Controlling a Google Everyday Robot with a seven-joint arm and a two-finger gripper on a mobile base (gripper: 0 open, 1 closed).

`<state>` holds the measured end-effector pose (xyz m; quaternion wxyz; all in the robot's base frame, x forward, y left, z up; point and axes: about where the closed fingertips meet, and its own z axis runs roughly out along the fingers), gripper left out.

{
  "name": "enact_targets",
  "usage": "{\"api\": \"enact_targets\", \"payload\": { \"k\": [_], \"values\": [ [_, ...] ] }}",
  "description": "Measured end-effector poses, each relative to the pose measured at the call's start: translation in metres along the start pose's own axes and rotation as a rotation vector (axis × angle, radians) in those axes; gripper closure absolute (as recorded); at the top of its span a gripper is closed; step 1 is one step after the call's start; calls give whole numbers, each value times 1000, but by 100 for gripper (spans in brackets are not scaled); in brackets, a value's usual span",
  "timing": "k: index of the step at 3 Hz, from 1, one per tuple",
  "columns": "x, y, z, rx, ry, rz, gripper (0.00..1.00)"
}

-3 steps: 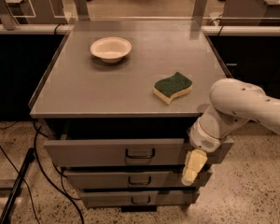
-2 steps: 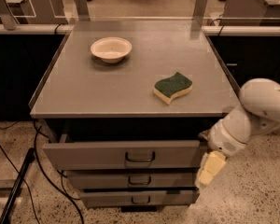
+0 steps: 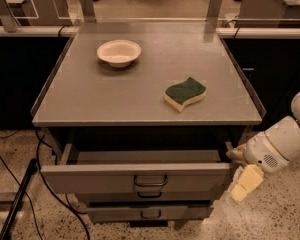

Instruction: Open top drawer

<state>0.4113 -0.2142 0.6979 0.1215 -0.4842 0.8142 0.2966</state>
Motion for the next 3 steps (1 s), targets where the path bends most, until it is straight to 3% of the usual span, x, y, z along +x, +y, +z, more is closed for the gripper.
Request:
{"api": "enact_targets", "payload": {
  "k": [1,3],
  "values": [
    [0,0,0,-1,0,0,0],
    [8,1,9,-129,8,47,0]
  ]
}}
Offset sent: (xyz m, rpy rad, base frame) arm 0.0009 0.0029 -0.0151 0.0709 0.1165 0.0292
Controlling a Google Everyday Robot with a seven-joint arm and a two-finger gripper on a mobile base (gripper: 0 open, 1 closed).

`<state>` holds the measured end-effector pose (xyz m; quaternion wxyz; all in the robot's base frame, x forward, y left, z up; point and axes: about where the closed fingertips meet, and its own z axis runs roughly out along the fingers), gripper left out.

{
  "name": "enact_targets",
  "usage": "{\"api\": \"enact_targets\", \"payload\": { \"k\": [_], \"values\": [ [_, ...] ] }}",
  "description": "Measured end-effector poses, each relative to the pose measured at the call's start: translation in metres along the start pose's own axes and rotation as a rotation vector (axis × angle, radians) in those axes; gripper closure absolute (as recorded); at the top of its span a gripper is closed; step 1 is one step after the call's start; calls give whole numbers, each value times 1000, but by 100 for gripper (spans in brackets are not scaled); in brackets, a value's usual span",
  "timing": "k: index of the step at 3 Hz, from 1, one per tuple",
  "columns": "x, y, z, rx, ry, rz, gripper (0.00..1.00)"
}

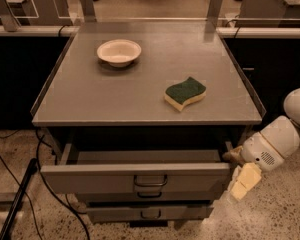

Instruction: Open top drawer

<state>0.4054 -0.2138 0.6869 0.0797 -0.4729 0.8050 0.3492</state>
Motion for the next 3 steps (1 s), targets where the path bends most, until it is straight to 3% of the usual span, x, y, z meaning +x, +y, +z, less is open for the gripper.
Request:
{"api": "enact_targets", "payload": {
  "k": [1,3],
  "values": [
    [-1,3,-5,-2,-1,10,0],
    [24,47,-20,-159,35,118,0]
  ]
}}
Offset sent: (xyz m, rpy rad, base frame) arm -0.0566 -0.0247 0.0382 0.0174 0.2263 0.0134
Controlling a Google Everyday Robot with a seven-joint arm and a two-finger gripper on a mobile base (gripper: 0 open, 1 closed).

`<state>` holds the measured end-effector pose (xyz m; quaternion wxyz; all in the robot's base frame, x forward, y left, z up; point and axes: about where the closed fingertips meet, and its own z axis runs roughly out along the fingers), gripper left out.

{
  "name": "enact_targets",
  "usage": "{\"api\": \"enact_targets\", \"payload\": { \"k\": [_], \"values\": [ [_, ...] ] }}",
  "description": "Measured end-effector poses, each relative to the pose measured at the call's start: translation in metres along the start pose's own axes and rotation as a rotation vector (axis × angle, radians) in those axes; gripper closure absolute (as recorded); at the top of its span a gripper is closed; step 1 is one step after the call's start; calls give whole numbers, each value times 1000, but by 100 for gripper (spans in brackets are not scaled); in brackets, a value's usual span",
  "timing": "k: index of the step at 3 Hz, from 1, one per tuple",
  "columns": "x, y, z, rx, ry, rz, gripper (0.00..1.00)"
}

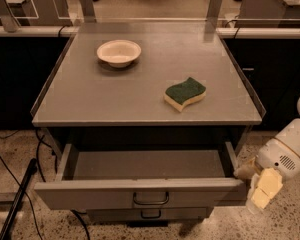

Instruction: Open top drawer

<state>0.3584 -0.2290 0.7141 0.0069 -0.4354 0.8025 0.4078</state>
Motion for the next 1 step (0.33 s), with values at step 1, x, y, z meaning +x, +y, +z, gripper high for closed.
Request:
{"api": "enact_targets", "payload": {
  "k": [1],
  "values": [
    [2,4,0,-17,5,6,0]
  ]
}}
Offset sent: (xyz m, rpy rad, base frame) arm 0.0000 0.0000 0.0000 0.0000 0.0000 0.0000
